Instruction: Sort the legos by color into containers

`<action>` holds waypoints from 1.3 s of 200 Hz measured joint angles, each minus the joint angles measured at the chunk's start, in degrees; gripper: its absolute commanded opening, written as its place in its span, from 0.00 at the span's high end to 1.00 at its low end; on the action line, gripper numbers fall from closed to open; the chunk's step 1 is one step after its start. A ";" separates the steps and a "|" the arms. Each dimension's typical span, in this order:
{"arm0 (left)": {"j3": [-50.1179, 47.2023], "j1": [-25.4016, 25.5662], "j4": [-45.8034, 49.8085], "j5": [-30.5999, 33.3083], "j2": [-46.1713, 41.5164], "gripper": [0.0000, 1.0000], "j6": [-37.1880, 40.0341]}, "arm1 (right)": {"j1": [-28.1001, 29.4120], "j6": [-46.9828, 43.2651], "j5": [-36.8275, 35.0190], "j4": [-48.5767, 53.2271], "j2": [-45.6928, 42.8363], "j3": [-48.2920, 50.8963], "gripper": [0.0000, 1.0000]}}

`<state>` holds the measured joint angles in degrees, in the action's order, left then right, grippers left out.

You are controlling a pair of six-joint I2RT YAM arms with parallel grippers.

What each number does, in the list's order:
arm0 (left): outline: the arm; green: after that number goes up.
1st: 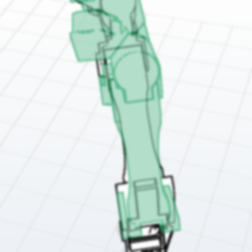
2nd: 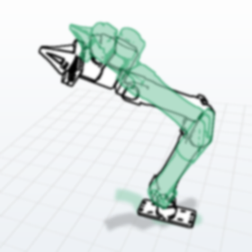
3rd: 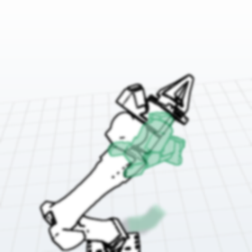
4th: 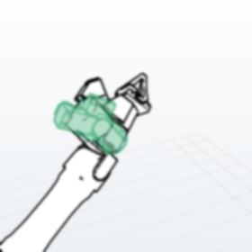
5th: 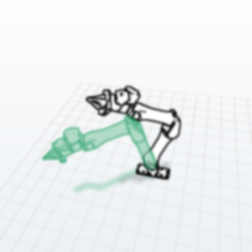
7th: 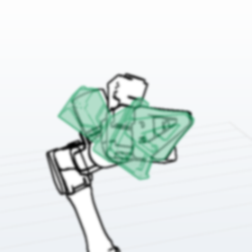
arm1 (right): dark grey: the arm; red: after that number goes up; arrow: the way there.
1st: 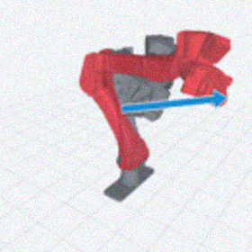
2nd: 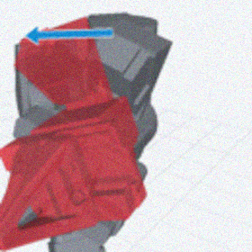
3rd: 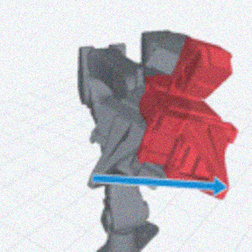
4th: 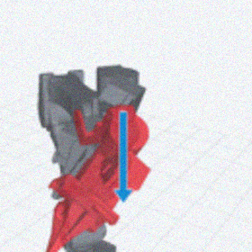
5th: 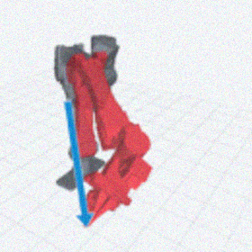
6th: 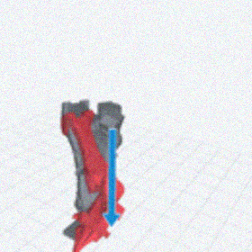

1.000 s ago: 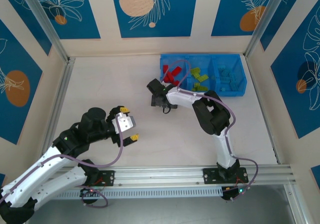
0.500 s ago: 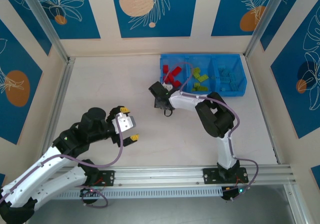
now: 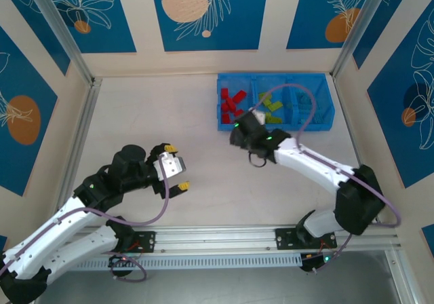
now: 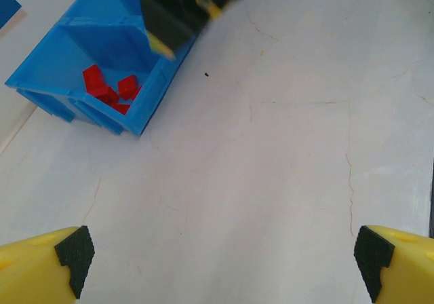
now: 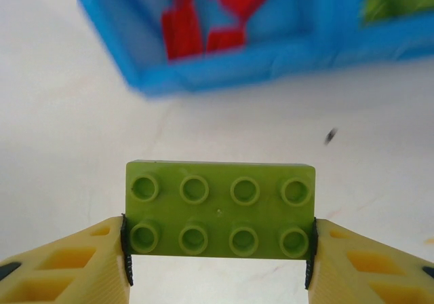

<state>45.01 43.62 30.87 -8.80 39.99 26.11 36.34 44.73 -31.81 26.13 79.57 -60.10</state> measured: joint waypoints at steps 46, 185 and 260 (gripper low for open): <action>-0.11 -0.02 -0.02 0.02 -0.09 0.00 0.04 | -21.22 -5.79 8.41 -2.08 7.61 -9.84 0.44; 4.26 -0.04 1.81 22.95 -1.05 0.00 -21.07 | -25.64 -11.89 15.56 4.35 2.40 -13.86 0.12; -20.59 -6.23 -23.74 48.06 5.57 0.00 -20.79 | -27.89 -28.37 9.97 -28.17 -19.93 32.72 0.08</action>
<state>24.43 37.39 7.14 39.27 45.56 5.32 8.45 16.36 -21.85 -2.04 59.64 -27.38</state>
